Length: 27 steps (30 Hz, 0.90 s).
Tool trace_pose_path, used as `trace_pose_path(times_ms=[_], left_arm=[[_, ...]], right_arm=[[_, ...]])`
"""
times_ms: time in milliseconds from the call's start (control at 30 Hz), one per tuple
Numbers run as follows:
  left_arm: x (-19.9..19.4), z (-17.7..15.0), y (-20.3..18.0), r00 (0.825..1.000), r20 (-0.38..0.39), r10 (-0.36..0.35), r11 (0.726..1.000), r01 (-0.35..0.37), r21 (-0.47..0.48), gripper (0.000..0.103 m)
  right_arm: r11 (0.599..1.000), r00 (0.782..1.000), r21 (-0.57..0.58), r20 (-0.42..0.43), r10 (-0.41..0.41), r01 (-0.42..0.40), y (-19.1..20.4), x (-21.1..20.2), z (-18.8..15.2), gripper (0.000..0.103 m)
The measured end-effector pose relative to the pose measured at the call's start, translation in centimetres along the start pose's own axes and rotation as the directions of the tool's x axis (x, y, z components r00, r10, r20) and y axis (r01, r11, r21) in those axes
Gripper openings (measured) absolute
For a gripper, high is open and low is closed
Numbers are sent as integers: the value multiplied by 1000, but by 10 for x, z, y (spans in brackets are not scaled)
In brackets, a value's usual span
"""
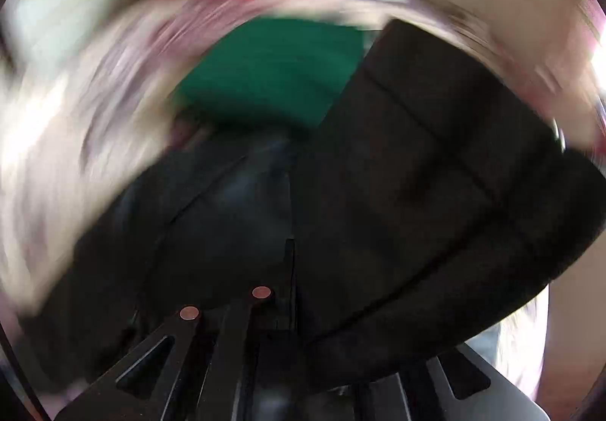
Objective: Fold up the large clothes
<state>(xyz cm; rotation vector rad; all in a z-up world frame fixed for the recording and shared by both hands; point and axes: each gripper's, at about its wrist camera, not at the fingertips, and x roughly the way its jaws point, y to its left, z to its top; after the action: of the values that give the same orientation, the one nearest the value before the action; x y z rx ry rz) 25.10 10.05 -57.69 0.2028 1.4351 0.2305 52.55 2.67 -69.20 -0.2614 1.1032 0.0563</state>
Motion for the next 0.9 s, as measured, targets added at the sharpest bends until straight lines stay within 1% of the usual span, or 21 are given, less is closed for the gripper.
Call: trace_pose_path(times_ms=[33,100,133,167,200,233,267,300,333,400,433,500,567,600,633,667,733,767,800,833,900], left_arm=[[2,-4,4,1000,-7,-3,1000,3,-2,103],[3,-6,5,1000,-22,-18,1000,18,-7,103],[5,-8,9,999,-27,-25,1000,25,-6,103],[5,-9,10,999,-30,-31,1000,31,-5,103],[4,-10,12,999,-29,-38,999,38,-6,103],[3,-10,16,999,-24,-43,999,42,-7,103],[-1,-19,12,999,-22,-40,999,40,-8,103],[-2,-20,13,999,-21,-39,999,39,-10,103],[-3,-19,14,999,-24,-37,999,37,-16,103],[-12,-17,4,999,-33,-41,999,40,-31,103],[-15,-15,4,998,-34,-44,998,43,-41,103],[-23,-9,-3,999,-23,-39,998,38,-57,103],[-31,-2,-15,1000,-8,-26,997,26,-67,103],[-33,2,-22,1000,0,-16,997,16,-70,103],[-35,4,-30,1000,7,-8,997,8,-72,103],[-37,9,-40,1000,14,5,997,-4,-71,103],[-40,21,-64,999,25,28,998,-27,-61,103],[-42,27,-73,999,37,31,998,-29,-59,103],[-46,34,-84,998,52,34,998,-31,-57,103],[-49,43,-96,997,70,34,998,-30,-55,103],[-55,61,-121,993,115,36,998,-30,-50,103]], right_arm=[[998,1000,-56,-26,-1,0,34,7,-9,5],[981,984,-190,-179,1,-36,93,49,-18,6],[976,980,-220,-193,-43,-1,109,55,-24,10],[976,983,-218,-176,-53,14,114,53,-26,12],[985,982,-171,-191,-7,-26,110,46,-27,23],[991,975,-109,-214,57,-82,104,41,-30,41],[984,956,21,-234,179,-179,83,28,-35,53],[967,942,105,-226,249,-230,66,17,-40,74],[941,928,200,-206,311,-272,42,0,-52,79],[906,922,318,-172,346,-280,-2,-30,-80,79],[902,928,343,-167,334,-263,-18,-40,-90,79],[916,956,379,-195,221,-134,-61,-54,-121,79],[922,960,386,-246,134,-29,-114,-47,-135,79],[922,950,386,-296,103,20,-131,-32,-153,79],[923,937,383,-336,96,43,-145,-17,-157,79],[925,924,378,-367,105,45,-155,-6,-158,79],[933,889,359,-438,133,37,-166,30,-171,77],[926,893,377,-428,141,34,-174,37,-172,76],[916,905,400,-401,140,36,-183,40,-171,66],[912,916,404,-390,95,77,-194,39,-170,59],[886,930,452,-361,70,108,-219,36,-171,59]])
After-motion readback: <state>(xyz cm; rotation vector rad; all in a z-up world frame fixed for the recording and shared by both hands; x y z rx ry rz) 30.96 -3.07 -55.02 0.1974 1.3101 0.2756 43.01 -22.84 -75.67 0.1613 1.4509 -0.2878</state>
